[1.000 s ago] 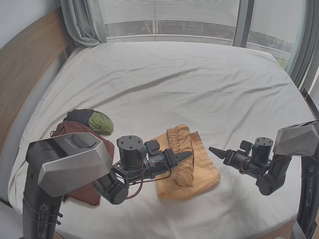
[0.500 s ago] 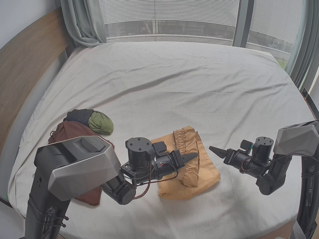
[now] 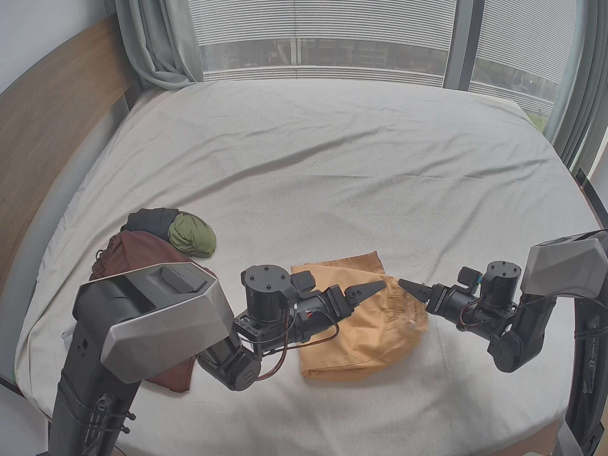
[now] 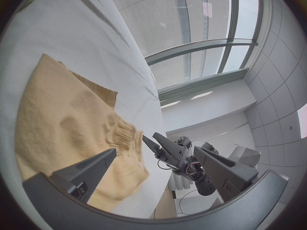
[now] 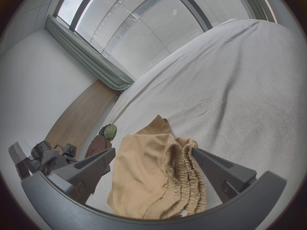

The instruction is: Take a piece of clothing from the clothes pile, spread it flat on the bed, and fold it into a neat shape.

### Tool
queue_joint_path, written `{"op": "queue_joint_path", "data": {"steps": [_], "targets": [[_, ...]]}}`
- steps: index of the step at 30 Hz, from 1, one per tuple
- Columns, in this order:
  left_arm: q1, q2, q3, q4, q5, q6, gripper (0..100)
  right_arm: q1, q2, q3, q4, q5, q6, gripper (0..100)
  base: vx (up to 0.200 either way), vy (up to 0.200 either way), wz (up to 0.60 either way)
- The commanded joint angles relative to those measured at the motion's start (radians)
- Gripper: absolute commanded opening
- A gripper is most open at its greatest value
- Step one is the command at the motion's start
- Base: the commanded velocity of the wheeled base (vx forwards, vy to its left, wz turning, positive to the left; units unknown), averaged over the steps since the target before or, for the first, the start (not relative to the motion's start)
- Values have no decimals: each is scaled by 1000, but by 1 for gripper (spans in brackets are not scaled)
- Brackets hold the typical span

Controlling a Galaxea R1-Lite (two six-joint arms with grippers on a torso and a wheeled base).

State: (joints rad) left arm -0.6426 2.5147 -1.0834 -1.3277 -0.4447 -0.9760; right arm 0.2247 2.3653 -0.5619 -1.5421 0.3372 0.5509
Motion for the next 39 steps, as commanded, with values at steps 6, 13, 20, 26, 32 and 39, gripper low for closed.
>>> {"op": "queue_joint_path", "data": {"steps": [6,13,20,26,32,39], "targets": [[41,-10,86,-38,24,77,100,2,12,5,0,-1,-5,100,0,0,0],[83,-80,198,-84,23,111,100,-1,14,5,0,-17,-11,100,0,0,0],[118,-102,277,-142,23,145,100,-16,40,-3,2,-18,-25,100,0,0,0],[152,-140,336,-183,21,149,100,-31,106,-70,-1,-35,-45,100,0,0,0],[213,-186,410,-219,11,152,100,-27,41,-73,-1,-69,-42,100,0,0,0],[316,-267,508,-219,-40,206,100,25,-66,-35,-1,-76,-39,100,0,0,0]]}}
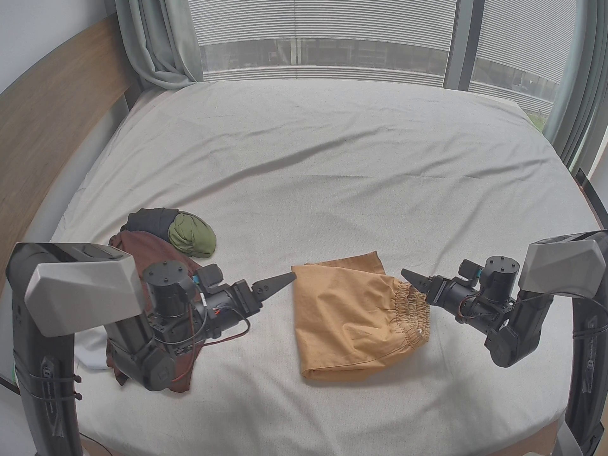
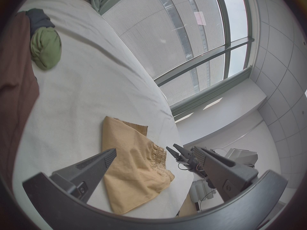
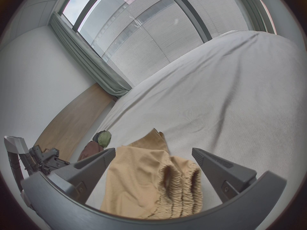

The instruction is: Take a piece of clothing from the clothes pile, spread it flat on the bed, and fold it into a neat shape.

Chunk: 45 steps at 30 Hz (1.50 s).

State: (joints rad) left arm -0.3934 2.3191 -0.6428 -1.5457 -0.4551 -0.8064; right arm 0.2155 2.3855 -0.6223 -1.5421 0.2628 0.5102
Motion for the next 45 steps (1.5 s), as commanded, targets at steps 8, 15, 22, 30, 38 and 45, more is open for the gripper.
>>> {"op": "queue_joint_path", "data": {"steps": [8,15,22,30,38,45], "targets": [[102,-84,144,-1,-60,107,100,136,-111,96,-1,0,2,100,0,0,0],[100,-78,152,-2,-65,105,100,169,-91,167,2,6,-4,100,0,0,0],[99,-70,155,-2,-65,107,100,179,-28,196,19,7,-13,100,0,0,0],[102,-61,155,-4,-65,108,100,154,41,190,93,7,-81,100,0,0,0],[100,-58,156,-4,-65,108,100,140,49,182,76,7,-88,100,0,0,0],[100,-58,153,-4,-65,108,100,143,-80,207,74,7,-88,100,0,0,0]]}}
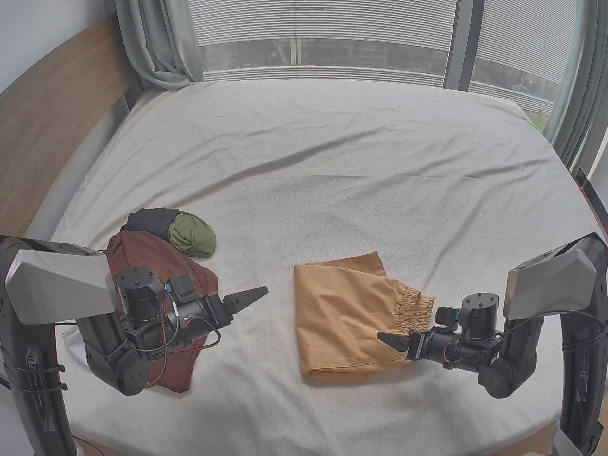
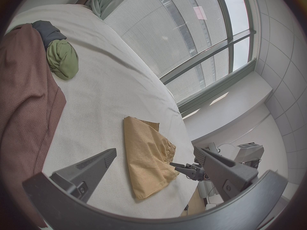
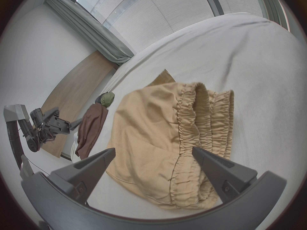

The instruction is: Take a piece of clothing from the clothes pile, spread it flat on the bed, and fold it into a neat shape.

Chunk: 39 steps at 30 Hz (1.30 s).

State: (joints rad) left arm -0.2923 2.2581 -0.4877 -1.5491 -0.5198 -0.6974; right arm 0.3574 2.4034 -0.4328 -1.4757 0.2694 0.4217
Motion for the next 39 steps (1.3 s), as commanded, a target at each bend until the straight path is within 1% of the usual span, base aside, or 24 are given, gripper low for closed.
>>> {"op": "queue_joint_path", "data": {"steps": [1,3,7,11,19,25,27,33,37,39], "targets": [[-1,3,-2,0,0,-1,100,-3,-112,17,17,1,0,100,0,0,0],[-1,5,-3,0,0,-1,100,-12,-116,12,35,1,-1,100,0,0,0],[-1,5,-2,0,0,-1,100,-57,-109,0,41,1,-6,100,0,0,0],[-1,17,-3,0,1,3,100,-109,-89,-21,69,1,-54,100,0,0,0],[-1,20,-3,0,1,4,100,-147,-27,-46,123,1,-69,100,0,0,0],[-1,28,-3,0,3,6,100,-141,23,-46,121,1,-67,100,0,0,0],[-1,28,-3,0,3,6,100,-129,57,-49,111,1,-66,100,0,0,0],[-1,34,-3,0,3,6,100,-97,72,-50,111,4,-52,100,0,0,0],[-1,34,-3,0,3,6,100,-81,89,-64,104,8,-23,100,0,0,0],[-1,32,-3,0,3,6,100,-61,103,-70,74,30,22,100,0,0,0]]}}
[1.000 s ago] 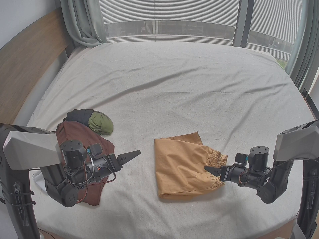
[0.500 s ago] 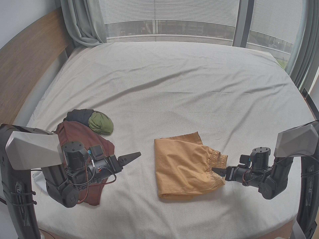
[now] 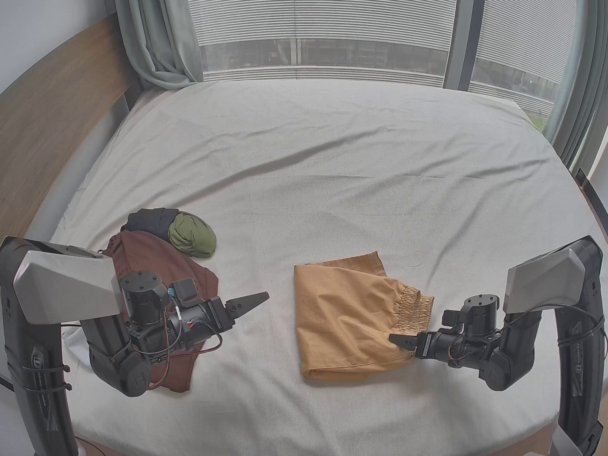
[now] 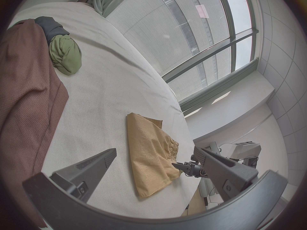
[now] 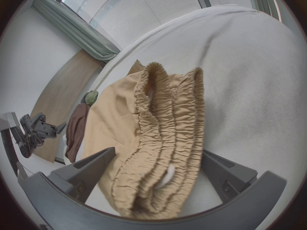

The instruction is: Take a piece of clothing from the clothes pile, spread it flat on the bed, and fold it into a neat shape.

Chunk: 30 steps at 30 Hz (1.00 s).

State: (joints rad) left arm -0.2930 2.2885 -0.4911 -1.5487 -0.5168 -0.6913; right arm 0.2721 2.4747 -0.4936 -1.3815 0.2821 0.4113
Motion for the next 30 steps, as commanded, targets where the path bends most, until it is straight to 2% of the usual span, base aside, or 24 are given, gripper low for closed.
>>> {"op": "queue_joint_path", "data": {"steps": [1,5,15,26,27,30], "targets": [[0,2,0,-1,0,-1,100,30,38,-11,-33,22,47,100,0,0,0],[0,0,0,-1,0,-1,100,52,69,-25,-93,22,96,100,0,0,0],[0,-1,-1,-1,0,-1,100,84,109,-63,-148,20,158,100,0,0,0],[0,0,-3,-1,1,1,100,87,116,-74,-162,17,162,100,0,0,0],[0,0,-3,-1,1,1,100,88,116,-74,-162,19,162,0,0,0,0],[0,-1,-3,-1,1,-1,100,88,116,-74,-162,19,162,0,0,0,0]]}}
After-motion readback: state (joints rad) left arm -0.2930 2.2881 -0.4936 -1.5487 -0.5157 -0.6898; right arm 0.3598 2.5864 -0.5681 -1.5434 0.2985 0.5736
